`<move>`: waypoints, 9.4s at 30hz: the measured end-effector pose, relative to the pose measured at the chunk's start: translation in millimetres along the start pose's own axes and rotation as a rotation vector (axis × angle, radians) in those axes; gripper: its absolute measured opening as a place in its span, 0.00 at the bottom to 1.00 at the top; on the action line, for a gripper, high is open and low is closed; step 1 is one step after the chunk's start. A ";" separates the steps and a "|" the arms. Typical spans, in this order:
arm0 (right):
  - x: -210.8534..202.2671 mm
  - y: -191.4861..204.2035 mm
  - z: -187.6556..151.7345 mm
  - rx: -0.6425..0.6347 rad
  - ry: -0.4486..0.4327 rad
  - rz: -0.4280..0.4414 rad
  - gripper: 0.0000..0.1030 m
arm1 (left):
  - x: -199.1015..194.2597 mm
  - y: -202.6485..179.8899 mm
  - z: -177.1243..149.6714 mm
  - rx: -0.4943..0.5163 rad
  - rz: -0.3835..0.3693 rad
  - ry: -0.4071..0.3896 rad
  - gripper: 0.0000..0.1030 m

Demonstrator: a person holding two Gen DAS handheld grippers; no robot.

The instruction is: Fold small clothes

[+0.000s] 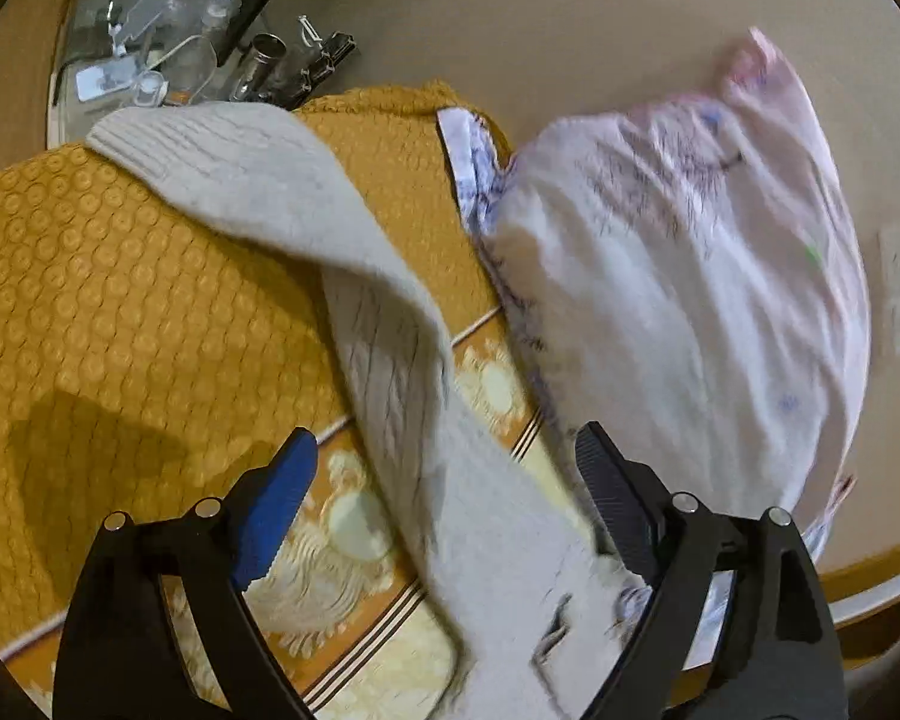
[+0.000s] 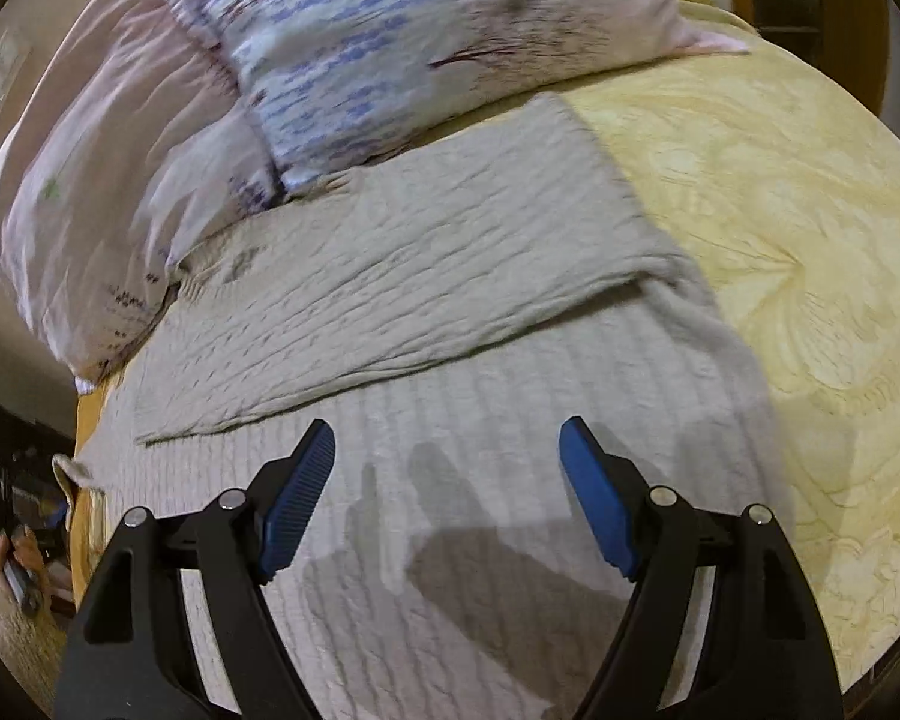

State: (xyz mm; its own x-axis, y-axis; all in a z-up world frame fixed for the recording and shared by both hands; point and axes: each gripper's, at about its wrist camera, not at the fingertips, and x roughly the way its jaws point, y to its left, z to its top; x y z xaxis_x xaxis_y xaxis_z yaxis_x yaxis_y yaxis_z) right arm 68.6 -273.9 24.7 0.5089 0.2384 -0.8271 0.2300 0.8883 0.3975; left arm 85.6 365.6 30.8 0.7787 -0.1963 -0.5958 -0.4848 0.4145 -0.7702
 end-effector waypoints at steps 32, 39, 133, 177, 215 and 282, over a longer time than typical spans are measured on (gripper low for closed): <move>-14.2 -23.0 3.7 0.033 -0.024 -0.003 0.75 | 20.8 -164.5 -116.3 0.383 -0.435 0.148 0.05; -18.3 -31.7 1.4 0.036 -0.022 -0.012 0.75 | 95.7 -171.0 -241.2 0.552 -0.305 0.413 0.05; -36.7 -97.1 33.9 0.155 -0.147 -0.002 0.59 | 27.5 -53.9 -187.9 0.934 0.222 0.292 0.77; -66.7 -105.1 -74.3 -0.020 0.331 0.571 0.07 | -45.5 -7.8 -274.0 0.555 -0.143 0.767 0.07; -43.3 -80.9 85.8 0.004 -0.178 0.581 0.07 | 51.6 -151.1 -159.8 0.561 -0.345 0.386 0.06; 12.1 -109.5 75.8 -0.072 -0.011 0.139 0.10 | 99.4 -102.9 -182.9 0.709 0.003 0.396 0.23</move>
State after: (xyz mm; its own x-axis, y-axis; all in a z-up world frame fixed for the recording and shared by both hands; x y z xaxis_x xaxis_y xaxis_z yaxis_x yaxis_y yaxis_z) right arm 112.5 -398.0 1.2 0.5406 0.3569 -0.7618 0.0968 0.8732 0.4777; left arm 140.0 140.9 9.2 0.5146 -0.4392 -0.7364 -0.0154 0.8540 -0.5201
